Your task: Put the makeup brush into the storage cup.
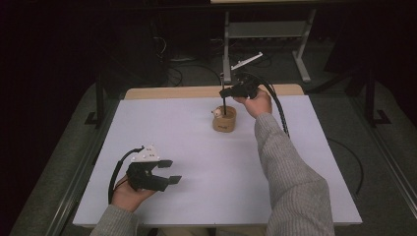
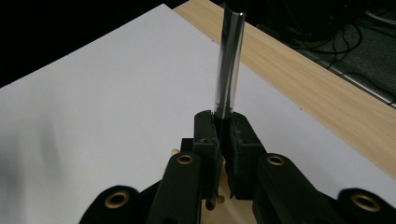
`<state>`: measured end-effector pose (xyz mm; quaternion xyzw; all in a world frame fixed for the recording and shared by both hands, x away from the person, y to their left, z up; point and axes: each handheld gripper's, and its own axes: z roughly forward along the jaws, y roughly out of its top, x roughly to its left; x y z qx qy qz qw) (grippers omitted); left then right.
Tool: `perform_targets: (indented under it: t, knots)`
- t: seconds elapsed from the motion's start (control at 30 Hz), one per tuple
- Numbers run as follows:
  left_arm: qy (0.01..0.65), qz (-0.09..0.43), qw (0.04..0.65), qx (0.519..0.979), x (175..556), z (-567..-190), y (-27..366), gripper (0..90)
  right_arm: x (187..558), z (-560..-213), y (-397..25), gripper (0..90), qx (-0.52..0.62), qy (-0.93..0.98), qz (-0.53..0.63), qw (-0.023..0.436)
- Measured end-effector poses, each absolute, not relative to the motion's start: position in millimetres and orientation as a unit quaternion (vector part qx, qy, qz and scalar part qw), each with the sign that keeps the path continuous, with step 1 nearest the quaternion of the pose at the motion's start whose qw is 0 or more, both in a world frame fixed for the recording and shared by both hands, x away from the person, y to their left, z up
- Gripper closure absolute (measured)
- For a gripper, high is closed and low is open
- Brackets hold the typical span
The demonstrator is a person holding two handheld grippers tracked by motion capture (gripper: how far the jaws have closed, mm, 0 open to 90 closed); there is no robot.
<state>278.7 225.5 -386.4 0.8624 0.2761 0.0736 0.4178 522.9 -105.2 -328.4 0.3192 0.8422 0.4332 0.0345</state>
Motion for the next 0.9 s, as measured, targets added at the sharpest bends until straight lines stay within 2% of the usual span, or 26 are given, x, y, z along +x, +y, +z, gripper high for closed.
perform_targets:
  t: [0.9]
  knots:
    - [0.276, 0.073, 0.416, 0.863, 280, -386, 227, 34.2, 517, -350, -112, 82.5, 0.331, 0.840, 0.429, 0.036]
